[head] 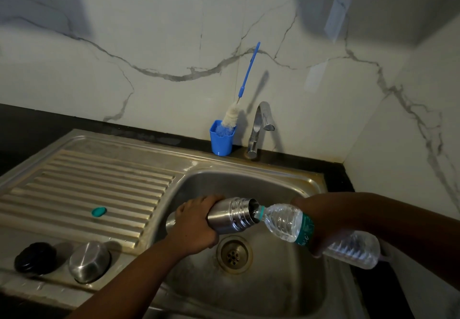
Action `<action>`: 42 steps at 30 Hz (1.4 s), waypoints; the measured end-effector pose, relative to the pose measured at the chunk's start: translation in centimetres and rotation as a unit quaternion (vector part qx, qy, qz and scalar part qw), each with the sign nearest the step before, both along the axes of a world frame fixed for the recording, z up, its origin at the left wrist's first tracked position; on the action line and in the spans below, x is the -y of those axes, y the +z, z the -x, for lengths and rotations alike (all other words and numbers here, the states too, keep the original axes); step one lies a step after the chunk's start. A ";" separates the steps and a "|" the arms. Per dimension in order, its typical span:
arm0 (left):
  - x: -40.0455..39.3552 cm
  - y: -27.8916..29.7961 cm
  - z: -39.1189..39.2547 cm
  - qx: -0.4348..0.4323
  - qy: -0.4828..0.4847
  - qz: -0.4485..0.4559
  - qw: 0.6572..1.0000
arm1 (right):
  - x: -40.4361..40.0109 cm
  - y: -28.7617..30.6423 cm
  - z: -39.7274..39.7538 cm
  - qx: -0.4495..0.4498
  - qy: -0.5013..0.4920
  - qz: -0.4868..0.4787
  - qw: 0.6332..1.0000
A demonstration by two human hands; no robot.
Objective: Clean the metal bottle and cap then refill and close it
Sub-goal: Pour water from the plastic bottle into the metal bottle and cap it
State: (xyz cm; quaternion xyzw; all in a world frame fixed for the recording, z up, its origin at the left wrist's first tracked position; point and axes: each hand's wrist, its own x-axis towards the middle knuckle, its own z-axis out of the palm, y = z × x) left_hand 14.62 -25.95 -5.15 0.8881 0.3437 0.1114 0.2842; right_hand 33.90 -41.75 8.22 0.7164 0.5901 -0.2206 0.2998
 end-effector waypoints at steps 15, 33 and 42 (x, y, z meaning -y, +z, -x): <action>0.2 0.2 0.2 -0.005 -0.002 0.001 1.000 | 0.2 0.6 0.7 -0.001 -0.019 0.002 1.000; 0.4 0.3 0.3 -0.006 0.000 0.006 1.000 | 0.4 1.4 1.4 0.001 -0.022 0.018 1.000; 0.6 0.3 0.2 -0.005 -0.002 0.011 1.000 | 0.4 1.4 1.5 0.003 -0.028 0.022 0.999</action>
